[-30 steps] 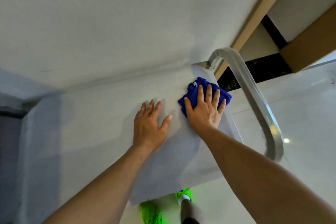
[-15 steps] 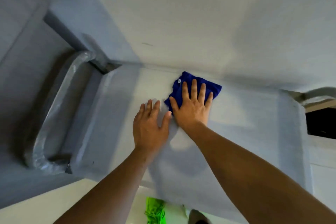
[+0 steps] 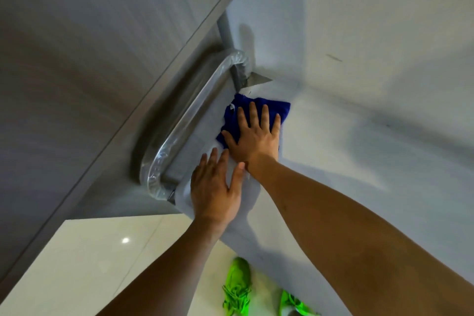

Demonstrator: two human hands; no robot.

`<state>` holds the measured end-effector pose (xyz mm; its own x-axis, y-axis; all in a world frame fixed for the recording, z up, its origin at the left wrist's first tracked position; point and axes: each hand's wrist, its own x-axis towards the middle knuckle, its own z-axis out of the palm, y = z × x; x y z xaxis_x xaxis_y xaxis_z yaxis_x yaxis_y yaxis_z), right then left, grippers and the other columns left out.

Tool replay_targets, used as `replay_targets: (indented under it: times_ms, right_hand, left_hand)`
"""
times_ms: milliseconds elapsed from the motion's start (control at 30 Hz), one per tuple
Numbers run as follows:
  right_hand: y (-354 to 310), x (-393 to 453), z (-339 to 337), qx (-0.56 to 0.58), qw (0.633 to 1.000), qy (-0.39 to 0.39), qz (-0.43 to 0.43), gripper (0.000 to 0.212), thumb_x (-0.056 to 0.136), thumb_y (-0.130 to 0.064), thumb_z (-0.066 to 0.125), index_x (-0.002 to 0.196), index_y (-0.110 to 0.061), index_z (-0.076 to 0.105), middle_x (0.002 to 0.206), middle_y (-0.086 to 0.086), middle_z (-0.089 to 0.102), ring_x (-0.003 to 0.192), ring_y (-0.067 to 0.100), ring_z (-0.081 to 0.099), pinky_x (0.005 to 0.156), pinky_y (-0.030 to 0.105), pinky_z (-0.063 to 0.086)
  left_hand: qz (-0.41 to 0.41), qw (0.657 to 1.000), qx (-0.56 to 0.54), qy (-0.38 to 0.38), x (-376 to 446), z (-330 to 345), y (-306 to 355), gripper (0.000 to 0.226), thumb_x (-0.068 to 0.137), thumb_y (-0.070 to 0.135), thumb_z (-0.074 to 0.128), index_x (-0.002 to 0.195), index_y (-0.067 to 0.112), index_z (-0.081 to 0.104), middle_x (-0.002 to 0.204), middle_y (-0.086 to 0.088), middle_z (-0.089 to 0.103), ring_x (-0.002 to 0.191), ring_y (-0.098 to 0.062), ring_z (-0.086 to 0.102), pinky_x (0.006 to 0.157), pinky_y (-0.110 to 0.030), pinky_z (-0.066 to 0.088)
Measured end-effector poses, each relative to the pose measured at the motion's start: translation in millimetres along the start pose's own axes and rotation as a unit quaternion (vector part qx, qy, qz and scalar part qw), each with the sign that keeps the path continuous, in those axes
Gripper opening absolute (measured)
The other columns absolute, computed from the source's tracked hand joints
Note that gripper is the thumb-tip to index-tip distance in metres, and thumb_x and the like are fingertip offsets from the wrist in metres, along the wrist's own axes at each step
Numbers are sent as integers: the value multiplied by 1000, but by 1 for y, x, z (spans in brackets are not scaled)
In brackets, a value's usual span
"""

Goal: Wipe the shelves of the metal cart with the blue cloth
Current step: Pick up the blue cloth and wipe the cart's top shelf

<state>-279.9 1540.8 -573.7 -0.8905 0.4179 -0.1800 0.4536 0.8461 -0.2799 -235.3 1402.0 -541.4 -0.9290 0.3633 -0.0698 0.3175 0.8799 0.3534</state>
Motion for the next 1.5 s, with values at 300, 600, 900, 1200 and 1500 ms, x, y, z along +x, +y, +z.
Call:
replay_targets:
  times_ms: [300, 600, 900, 1200, 1500]
  right_hand:
    - [-26, -108, 19, 3, 1000, -24, -20, 92, 92, -58, 47, 159, -25, -8, 167, 6, -11, 150, 32, -22, 118, 57, -10]
    - [-64, -200, 47, 6, 999, -27, 32, 90, 95, -58, 36, 152, -28, -27, 165, 5, -18, 149, 27, -26, 117, 52, -19]
    - [-31, -272, 49, 35, 996, 40, 66, 74, 99, -47, 42, 157, -32, 0, 167, -2, 17, 153, 30, 4, 120, 50, -10]
    - [47, -374, 52, 4, 988, 64, 141, 81, 88, -17, 57, 158, -32, 19, 166, 0, 18, 152, 32, 9, 121, 48, -5]
    - [170, -479, 42, 4, 956, 83, 283, 88, 88, -15, 64, 158, -32, 13, 167, 1, 11, 152, 31, -1, 123, 51, -2]
  left_hand:
    - [16, 999, -38, -5, -7, -25, -5, 73, 95, 65, 17, 148, 22, 42, 155, -7, 40, 145, -25, 29, 119, -43, 22]
    - [60, 996, -30, -64, -47, -33, -16, 81, 89, 72, 6, 151, 28, 35, 160, 0, 32, 148, -20, 22, 120, -45, 18]
    - [123, 989, -34, -81, -98, -27, -5, 80, 92, 71, 8, 149, 25, 40, 157, -5, 36, 147, -26, 27, 119, -47, 22]
    - [182, 979, -37, -86, -183, -14, 17, 88, 90, 74, 5, 147, 20, 44, 155, -10, 39, 145, -29, 31, 118, -42, 23]
    - [257, 956, -38, -138, -268, 13, 40, 74, 95, 62, 20, 146, 15, 46, 153, -15, 41, 145, -30, 30, 119, -42, 21]
